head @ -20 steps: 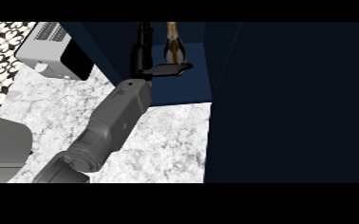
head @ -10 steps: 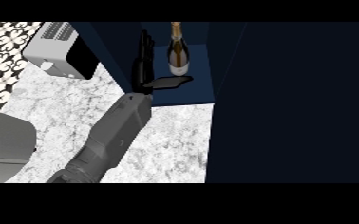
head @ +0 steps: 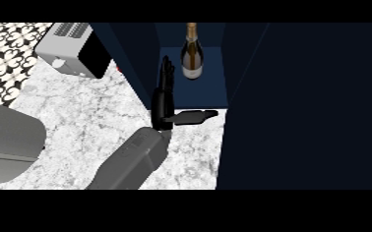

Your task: Pick up the wine, place it into the cabinet and close the cabinet

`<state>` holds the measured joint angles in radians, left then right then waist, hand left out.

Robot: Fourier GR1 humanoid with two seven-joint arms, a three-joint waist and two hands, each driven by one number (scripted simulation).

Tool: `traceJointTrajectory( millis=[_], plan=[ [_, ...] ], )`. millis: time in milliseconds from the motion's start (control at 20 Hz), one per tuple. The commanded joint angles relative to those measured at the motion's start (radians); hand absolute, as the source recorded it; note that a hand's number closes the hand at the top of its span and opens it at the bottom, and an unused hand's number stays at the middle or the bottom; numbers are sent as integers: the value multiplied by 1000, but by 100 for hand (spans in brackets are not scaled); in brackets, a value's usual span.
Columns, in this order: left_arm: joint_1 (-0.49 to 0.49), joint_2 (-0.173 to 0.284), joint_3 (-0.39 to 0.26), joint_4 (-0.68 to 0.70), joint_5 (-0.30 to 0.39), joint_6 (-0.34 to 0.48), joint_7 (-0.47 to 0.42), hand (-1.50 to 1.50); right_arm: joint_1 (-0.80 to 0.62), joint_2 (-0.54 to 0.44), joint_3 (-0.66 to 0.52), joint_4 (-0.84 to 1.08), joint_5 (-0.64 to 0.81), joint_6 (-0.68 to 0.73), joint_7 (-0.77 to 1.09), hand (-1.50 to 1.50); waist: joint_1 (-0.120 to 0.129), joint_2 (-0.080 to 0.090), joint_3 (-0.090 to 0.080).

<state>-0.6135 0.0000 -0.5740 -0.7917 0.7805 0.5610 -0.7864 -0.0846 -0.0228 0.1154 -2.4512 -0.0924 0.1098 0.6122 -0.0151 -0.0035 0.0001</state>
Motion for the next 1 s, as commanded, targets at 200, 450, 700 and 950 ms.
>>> traceJointTrajectory(
  millis=[200,450,700,950],
  plan=[
    [210,19,-124,-330,-100,117,39,-150,-39,-20,-44,-57,-41,-26,74,-150,19,0,0],
    [348,58,-200,-571,-162,211,109,-150,42,21,59,-41,54,-39,-8,-150,20,0,0],
    [402,148,-176,-741,-211,292,207,-150,60,-26,-43,-98,-54,12,16,-150,17,0,0],
    [550,182,-243,-918,-267,290,198,-150,140,4,28,-101,-14,35,-30,-150,16,0,0]
  ],
)
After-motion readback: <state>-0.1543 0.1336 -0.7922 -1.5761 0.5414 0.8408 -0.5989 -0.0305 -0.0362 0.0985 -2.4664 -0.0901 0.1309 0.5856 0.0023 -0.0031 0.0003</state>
